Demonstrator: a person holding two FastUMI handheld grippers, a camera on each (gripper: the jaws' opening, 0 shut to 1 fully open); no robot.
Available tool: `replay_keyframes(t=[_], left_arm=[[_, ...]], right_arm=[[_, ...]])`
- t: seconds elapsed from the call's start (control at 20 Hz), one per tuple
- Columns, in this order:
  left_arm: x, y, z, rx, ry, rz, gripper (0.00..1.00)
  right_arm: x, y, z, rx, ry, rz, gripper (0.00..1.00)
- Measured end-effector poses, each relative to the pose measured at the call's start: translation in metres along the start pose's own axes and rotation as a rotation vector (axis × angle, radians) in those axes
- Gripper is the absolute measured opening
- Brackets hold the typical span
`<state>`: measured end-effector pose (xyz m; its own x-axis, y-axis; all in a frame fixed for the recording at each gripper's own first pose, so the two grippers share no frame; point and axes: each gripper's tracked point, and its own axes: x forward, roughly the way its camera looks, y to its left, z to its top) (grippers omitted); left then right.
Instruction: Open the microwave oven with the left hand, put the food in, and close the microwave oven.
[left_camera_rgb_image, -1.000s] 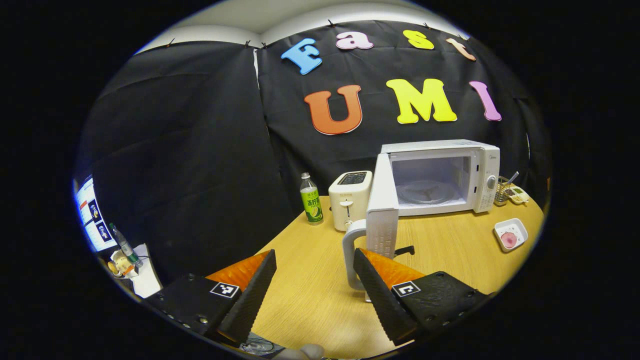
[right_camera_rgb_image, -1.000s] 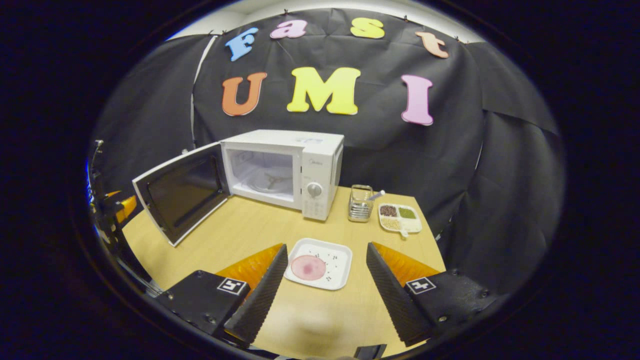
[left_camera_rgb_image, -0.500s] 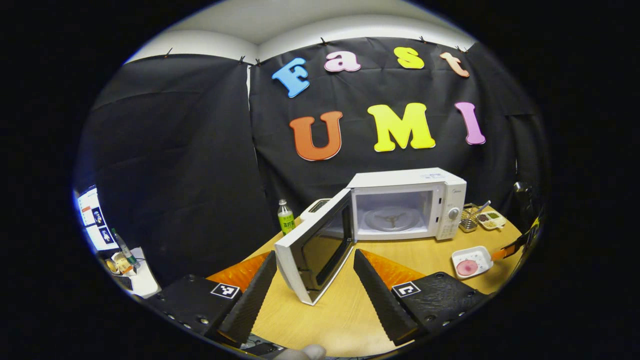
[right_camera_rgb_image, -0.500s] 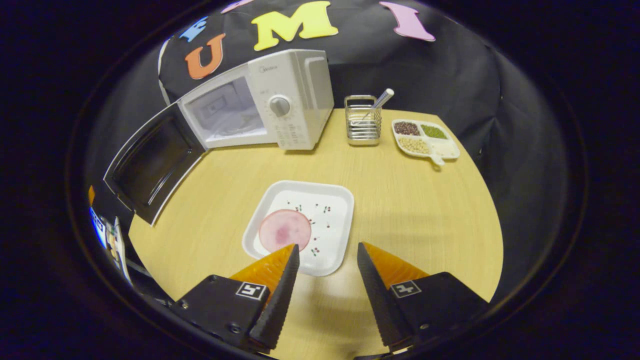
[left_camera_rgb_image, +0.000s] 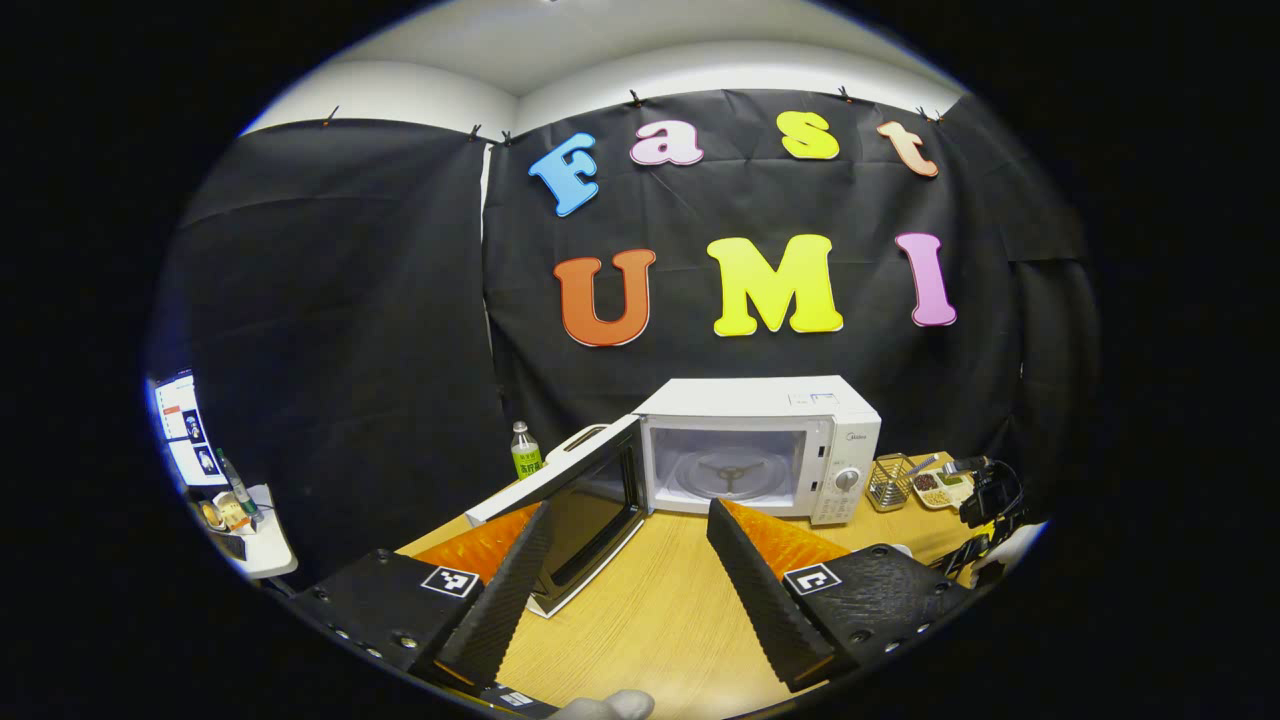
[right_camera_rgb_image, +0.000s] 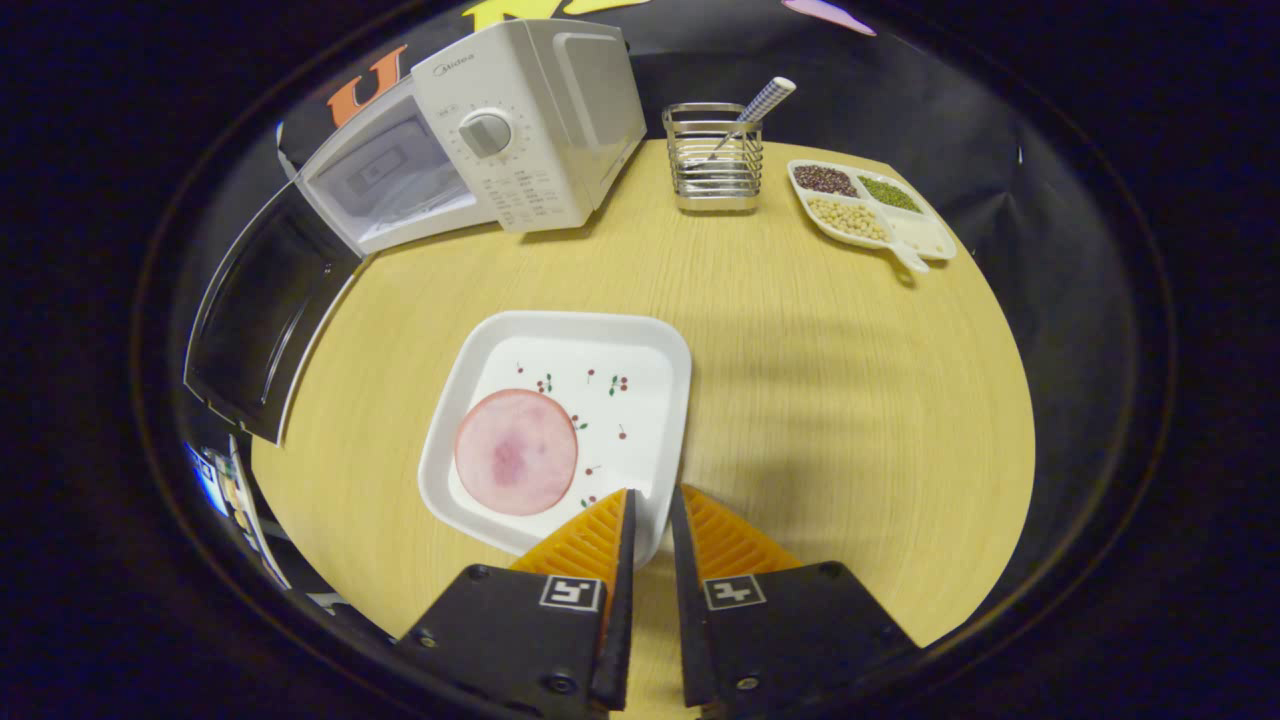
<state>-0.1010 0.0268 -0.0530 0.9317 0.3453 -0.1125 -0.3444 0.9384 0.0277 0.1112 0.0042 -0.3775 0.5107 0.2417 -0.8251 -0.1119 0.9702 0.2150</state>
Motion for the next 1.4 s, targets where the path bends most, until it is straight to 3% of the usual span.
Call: replay_keyframes(t=[0.25,0.55,1.05,1.4], left_arm=[[0.005,-0.007,-0.003,0.008,0.016,-0.004,0.95],[0.024,-0.002,0.005,0.013,0.01,-0.057,0.95],[0.047,0.039,0.01,0.019,0.01,-0.17,0.95],[0.065,0.068,0.0,0.048,0.025,-0.202,0.95]], right_arm=[[0.004,0.001,0.006,0.095,-0.002,0.092,0.04],[-0.002,0.014,0.007,0.152,-0.043,0.156,0.04],[-0.039,0.136,0.054,0.295,-0.224,0.312,0.04],[-0.042,0.236,0.132,0.533,-0.423,0.438,0.04]])
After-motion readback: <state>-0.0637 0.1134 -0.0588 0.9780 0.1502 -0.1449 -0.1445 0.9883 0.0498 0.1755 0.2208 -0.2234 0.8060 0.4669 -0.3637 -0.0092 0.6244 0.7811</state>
